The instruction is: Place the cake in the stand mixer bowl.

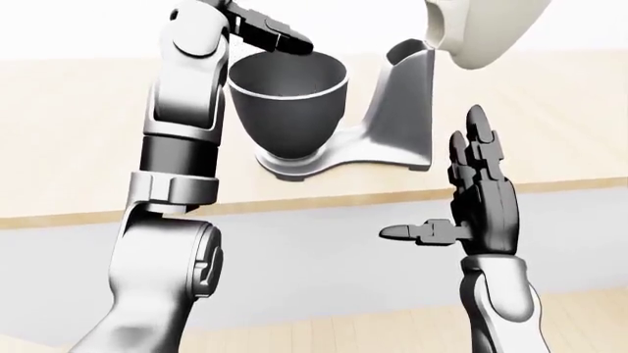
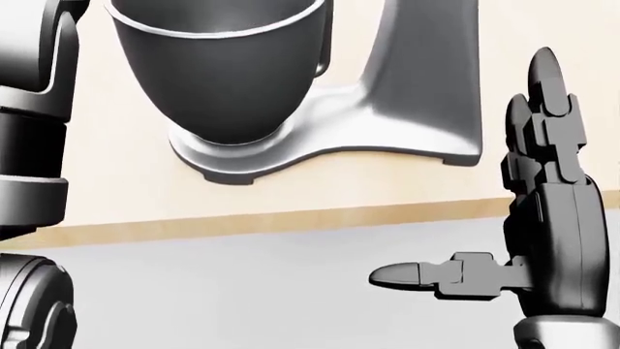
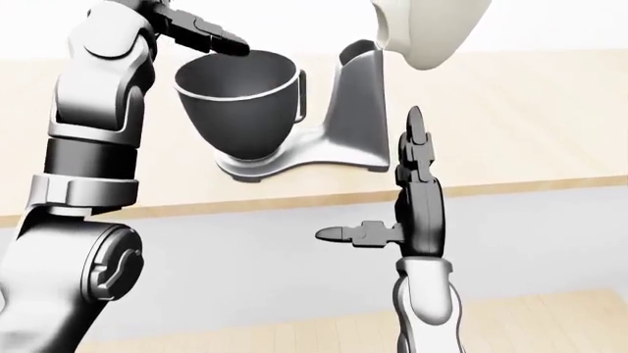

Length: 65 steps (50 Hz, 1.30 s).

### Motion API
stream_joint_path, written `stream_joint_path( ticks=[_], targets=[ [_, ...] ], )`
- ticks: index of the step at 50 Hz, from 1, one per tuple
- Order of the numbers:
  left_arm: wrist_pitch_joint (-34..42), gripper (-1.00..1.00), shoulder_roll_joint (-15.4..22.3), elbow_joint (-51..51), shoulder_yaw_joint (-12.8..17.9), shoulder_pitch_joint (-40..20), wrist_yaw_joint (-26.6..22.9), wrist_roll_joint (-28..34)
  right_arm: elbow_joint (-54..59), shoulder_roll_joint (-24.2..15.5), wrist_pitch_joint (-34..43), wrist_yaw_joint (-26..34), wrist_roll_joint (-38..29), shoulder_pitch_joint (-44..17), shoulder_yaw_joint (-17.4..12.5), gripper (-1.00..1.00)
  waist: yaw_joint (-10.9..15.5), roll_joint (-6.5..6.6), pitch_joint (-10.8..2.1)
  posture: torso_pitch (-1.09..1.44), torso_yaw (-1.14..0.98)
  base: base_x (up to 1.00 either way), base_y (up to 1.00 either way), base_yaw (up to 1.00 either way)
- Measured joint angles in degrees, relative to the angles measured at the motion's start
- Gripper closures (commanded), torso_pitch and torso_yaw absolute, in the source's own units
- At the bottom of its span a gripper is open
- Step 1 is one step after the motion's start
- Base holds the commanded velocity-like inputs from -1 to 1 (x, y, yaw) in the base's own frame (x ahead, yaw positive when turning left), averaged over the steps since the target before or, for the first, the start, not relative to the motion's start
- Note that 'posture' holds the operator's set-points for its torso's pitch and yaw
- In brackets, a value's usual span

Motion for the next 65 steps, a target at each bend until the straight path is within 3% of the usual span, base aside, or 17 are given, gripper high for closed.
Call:
stream_joint_path(
  ticks=[19, 42, 65],
  targets=[
    [1.7, -1.0, 0.4, -1.7, 0.2, 1.6, -0.9, 0.2, 0.2, 0.0, 0.1, 0.0, 0.1, -0.1, 0.0, -1.0, 0.1, -0.05, 0.15, 0.0, 0.0, 0.0, 0.0, 0.0],
    [3.6, -1.0, 5.2, -0.7, 2.0, 0.4, -2.1, -1.8, 0.4, 0.0, 0.3, -0.1, -0.2, -0.4, 0.3, -1.0, 0.0, 0.2, 0.09, 0.0, 0.0, 0.0, 0.0, 0.0],
    [7.3, -1.0, 9.3, -5.3, 3.6, 3.4, -3.1, -4.3, 0.5, 0.0, 0.2, -0.1, -0.2, -0.4, 0.3, -1.0, -0.1, 0.43, 0.2, 0.0, 0.0, 0.0, 0.0, 0.0]
  ],
)
